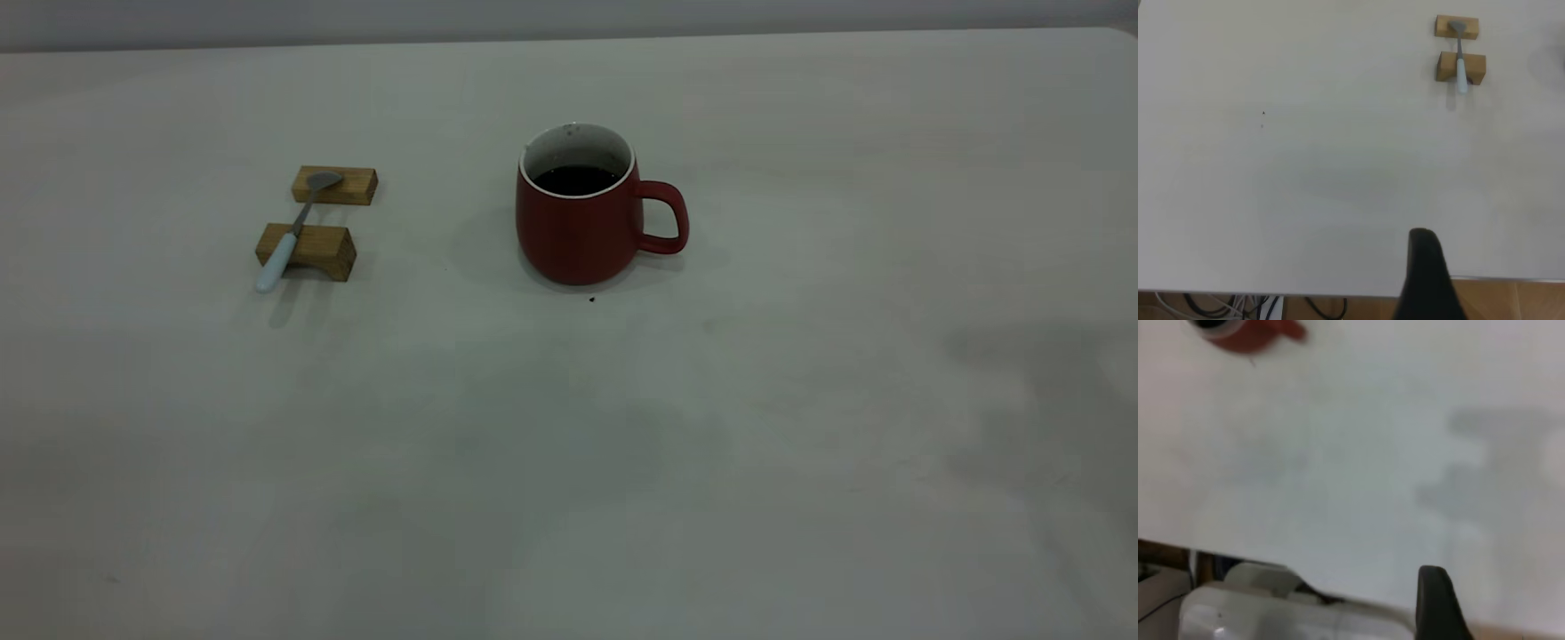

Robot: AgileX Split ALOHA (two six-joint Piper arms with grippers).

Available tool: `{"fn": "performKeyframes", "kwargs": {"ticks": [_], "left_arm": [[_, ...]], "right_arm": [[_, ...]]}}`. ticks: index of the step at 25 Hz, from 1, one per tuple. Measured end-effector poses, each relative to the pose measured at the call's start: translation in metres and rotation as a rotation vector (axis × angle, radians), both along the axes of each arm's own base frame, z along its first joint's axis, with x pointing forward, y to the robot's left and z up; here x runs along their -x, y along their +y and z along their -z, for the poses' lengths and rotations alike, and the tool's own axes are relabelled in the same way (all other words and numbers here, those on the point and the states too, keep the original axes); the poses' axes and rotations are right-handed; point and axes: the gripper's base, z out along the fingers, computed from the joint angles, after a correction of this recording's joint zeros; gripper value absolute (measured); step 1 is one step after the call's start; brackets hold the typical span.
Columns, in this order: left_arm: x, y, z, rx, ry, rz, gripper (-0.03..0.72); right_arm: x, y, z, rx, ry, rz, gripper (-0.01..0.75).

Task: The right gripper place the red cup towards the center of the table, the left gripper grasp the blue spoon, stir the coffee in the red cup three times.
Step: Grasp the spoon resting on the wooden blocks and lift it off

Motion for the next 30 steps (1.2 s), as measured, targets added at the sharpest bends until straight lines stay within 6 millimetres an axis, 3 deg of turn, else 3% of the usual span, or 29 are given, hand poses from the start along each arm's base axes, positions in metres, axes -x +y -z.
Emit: {"fn": "performKeyframes", "kwargs": {"ticks": [7, 13, 22, 30], "left_arm": [[0.000, 0.000, 0.000, 0.000, 0.000, 0.000, 0.585], [0.000, 0.000, 0.000, 0.000, 0.000, 0.000, 0.585], [0.000, 0.000, 0.000, 0.000, 0.000, 0.000, 0.585], [0.000, 0.000, 0.000, 0.000, 0.000, 0.000, 0.585]], "right_arm": [[0.085, -0.014, 0.018, 0.119, -0.001, 0.108, 0.493], [0.133, -0.017, 0.030, 0.128, -0.100, 0.145, 0.493], [0.181, -0.026, 0.046, 0.200, -0.304, 0.185, 0.492], [0.213, -0.027, 0.043, 0.193, -0.499, 0.236, 0.492]]}}
